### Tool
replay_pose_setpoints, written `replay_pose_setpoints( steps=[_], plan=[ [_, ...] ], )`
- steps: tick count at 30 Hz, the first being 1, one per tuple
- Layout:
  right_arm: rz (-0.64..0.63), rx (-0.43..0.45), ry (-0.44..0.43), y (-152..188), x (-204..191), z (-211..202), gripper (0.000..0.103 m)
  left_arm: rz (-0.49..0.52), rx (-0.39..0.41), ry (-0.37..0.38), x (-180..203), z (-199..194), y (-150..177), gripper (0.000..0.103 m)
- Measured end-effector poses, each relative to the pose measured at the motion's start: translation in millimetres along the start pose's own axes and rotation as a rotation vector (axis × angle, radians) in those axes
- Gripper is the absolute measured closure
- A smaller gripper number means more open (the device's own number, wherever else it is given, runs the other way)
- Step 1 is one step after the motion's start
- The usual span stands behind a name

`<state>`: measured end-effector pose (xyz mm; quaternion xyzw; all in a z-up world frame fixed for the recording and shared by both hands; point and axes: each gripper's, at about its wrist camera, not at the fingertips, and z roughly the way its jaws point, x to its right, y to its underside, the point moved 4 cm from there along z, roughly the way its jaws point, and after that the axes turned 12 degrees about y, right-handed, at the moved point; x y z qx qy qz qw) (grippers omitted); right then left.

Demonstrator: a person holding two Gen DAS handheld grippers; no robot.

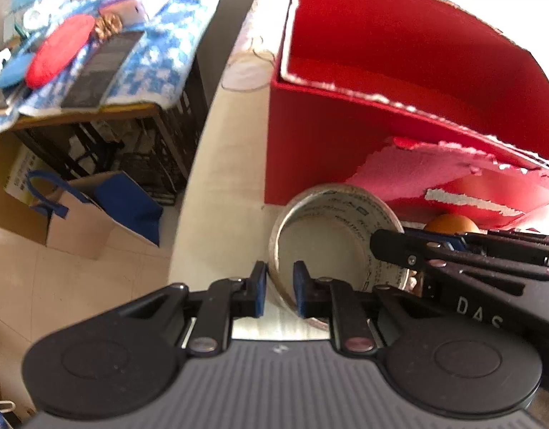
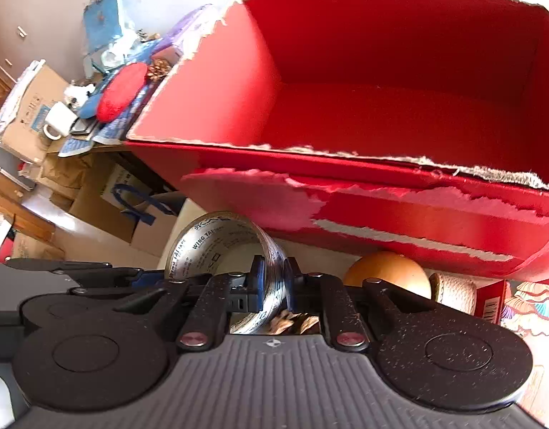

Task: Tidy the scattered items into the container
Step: 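Lift the tape roll with the right gripper over the red box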

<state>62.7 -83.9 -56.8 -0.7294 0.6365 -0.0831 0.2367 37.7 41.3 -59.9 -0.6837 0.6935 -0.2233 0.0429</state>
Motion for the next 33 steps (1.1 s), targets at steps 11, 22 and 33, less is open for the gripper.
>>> replay_pose_setpoints(
  steps=[11,22,33],
  plan=[
    [-0.031,0.113,-0.05,-1,-26,-63,0.09,0.047,0.136,-0.01,13,-79,1,0.087],
    [0.012,0.337,-0.039,-30,-20,-135,0.089,0.2,0.3,0.027,61,-135,-55,0.09],
    [0.07,0.307,0.086,-87,47,-72,0.09,0.212,0.129,0.081,91,-31,-126,0.091]
  ],
)
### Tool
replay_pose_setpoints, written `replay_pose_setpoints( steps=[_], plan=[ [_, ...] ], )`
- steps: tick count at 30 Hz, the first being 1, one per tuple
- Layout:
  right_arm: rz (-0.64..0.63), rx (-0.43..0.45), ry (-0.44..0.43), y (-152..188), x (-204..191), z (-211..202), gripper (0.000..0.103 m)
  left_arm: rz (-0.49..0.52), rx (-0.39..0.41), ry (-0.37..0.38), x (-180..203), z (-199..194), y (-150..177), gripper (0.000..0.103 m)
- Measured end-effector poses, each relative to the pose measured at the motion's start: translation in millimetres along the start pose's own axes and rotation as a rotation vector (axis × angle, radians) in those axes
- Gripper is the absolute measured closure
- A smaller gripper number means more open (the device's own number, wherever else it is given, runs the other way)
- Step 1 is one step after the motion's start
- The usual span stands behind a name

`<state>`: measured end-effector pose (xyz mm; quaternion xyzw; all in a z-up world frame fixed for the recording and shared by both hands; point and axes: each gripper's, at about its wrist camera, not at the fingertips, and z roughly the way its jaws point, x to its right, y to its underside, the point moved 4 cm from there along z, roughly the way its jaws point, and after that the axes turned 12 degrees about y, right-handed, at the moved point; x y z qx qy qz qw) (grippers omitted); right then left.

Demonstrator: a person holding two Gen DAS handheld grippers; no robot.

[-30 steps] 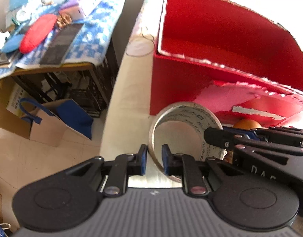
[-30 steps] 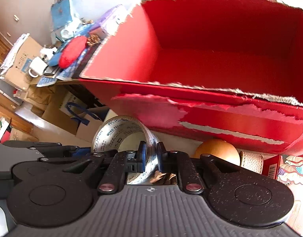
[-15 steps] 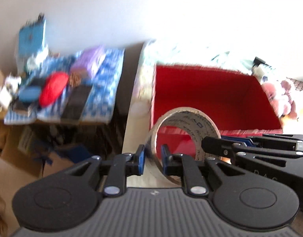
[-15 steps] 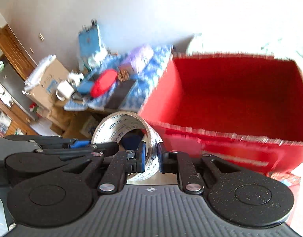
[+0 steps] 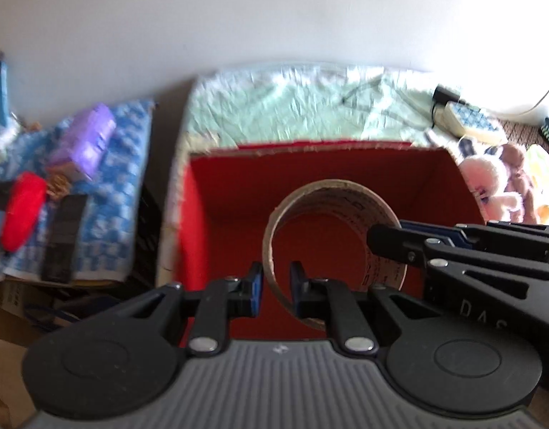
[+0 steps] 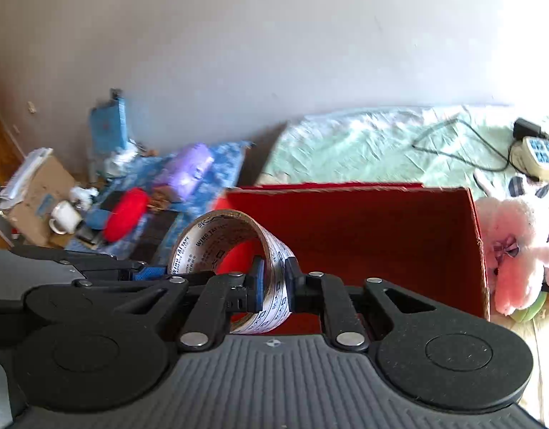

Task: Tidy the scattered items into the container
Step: 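Lift the tape roll with the right gripper over the red box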

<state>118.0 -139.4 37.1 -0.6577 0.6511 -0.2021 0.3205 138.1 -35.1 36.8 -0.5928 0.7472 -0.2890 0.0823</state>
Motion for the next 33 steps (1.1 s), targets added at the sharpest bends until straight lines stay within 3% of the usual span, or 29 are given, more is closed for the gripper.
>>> replay_pose_setpoints(
  steps=[7,12,15,20,27,33],
  plan=[
    [0.02,-0.209,0.003,-11,35,80,0.09,-0.04,-0.142,-0.005,-28,73,-21,0.091],
    [0.036,-0.337,-0.007,-19,43,123,0.091,-0.077,-0.197,-0.01,-45,100,-33,0.09],
    [0.031,-0.384,-0.006,-20,43,139,0.093,-0.085,-0.218,-0.008,-53,107,-32,0.083],
    [0.024,-0.412,-0.011,-29,38,154,0.095,-0.083,-0.205,0.003,-60,97,-26,0.072],
    [0.048,-0.418,-0.039,-30,27,161,0.093,-0.047,-0.177,0.048,-54,64,-12,0.073],
    [0.085,-0.423,-0.067,-34,14,170,0.09,-0.075,-0.225,0.055,-56,76,0,0.076]
  ],
)
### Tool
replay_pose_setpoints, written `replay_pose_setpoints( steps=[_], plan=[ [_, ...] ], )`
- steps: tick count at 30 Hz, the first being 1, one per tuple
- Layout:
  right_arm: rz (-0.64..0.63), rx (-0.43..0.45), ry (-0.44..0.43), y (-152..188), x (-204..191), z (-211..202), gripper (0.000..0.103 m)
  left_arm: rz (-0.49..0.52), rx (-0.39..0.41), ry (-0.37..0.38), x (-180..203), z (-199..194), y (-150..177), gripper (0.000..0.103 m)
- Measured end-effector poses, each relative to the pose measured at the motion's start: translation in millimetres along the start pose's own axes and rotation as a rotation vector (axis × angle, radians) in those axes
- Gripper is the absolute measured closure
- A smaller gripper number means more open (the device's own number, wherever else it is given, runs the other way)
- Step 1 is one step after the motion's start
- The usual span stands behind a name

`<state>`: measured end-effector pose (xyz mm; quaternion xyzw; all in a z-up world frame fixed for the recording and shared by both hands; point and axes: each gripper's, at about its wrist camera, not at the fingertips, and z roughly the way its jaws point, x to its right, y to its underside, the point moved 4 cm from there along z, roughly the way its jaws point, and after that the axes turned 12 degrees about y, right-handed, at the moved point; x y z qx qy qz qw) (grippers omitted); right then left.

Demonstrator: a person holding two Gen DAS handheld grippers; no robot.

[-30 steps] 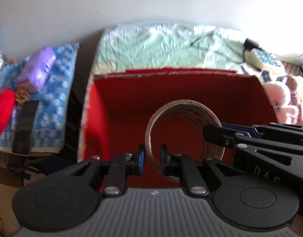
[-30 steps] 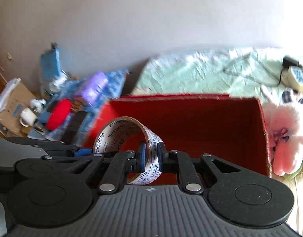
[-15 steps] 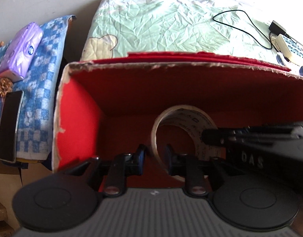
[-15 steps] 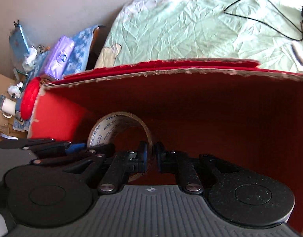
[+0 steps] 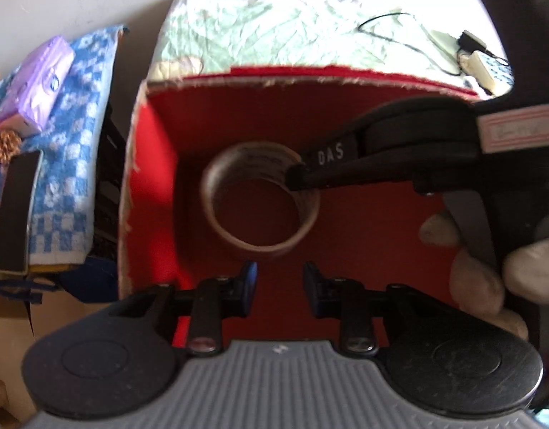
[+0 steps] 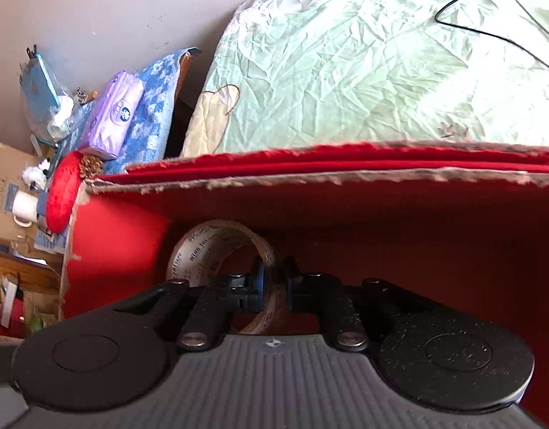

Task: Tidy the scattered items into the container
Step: 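Lift the tape roll with the right gripper over the red box, then lower the tape roll into the red box and open the right gripper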

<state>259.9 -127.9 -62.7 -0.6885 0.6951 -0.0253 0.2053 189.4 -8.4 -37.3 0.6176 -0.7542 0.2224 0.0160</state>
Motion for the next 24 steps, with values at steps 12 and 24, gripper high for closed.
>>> replay_pose_setpoints(
  steps=[12,24],
  plan=[
    [0.027,-0.034,-0.106,0,-8,8,0.084,-0.067,-0.044,-0.03,-4,25,-6,0.082],
    [-0.019,0.016,-0.061,5,4,-17,0.073,-0.053,-0.03,-0.11,10,18,-5,0.08]
  ],
)
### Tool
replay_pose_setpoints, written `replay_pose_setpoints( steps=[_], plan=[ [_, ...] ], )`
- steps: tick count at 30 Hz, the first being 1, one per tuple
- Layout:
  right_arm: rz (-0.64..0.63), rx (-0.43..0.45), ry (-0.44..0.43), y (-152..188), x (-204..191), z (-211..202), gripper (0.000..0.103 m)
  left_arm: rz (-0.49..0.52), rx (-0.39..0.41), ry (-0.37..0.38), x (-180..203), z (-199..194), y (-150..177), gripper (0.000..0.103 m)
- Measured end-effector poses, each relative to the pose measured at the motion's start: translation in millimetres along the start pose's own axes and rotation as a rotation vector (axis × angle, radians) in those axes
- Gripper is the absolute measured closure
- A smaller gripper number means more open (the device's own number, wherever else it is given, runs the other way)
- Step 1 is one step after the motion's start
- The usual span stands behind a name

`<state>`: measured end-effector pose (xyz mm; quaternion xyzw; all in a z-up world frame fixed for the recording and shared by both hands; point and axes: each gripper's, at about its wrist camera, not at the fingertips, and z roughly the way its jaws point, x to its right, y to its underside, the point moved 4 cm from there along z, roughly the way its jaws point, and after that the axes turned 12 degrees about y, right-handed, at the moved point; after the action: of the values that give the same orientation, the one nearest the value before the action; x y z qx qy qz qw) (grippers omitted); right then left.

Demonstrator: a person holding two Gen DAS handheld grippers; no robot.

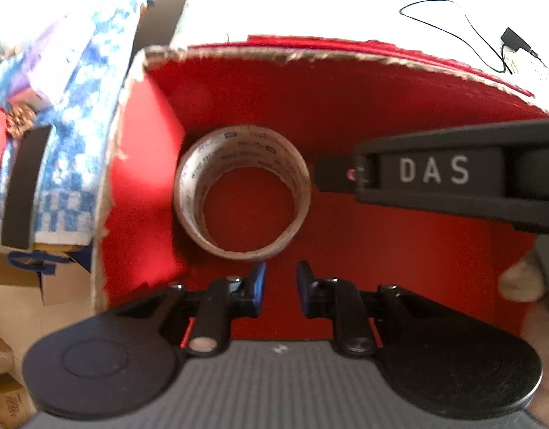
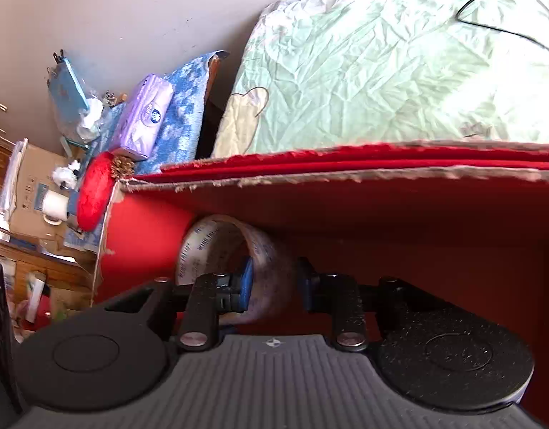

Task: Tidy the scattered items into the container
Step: 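Lower the tape roll into the red box and open the right gripper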

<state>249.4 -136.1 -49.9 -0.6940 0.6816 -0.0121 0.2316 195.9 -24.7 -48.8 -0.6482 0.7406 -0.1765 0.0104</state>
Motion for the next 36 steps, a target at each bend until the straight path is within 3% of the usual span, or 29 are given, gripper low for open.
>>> replay_pose_setpoints(
  steps=[4,12,16,20,31,35,36],
  plan=[
    [-0.008,0.052,0.044,5,6,-18,0.073,0.022,0.049,-0.023,11,-16,5,0.066],
    [0.013,0.134,0.16,26,18,-52,0.071,0.04,0.143,-0.098,15,-39,15,0.066],
    [0.026,0.17,0.198,43,18,-65,0.062,0.037,0.195,-0.125,16,-48,27,0.062],
    [0.022,0.215,0.239,62,11,-79,0.06,0.029,0.219,-0.125,13,-58,39,0.058],
    [0.066,0.309,0.256,113,-5,-120,0.057,0.046,0.281,-0.124,19,-87,81,0.052],
    [0.074,0.32,0.252,128,-9,-129,0.052,0.075,0.319,-0.15,27,-98,92,0.042],
    [0.079,0.326,0.254,131,-8,-131,0.051,0.074,0.326,-0.153,29,-101,93,0.034]
  ],
)
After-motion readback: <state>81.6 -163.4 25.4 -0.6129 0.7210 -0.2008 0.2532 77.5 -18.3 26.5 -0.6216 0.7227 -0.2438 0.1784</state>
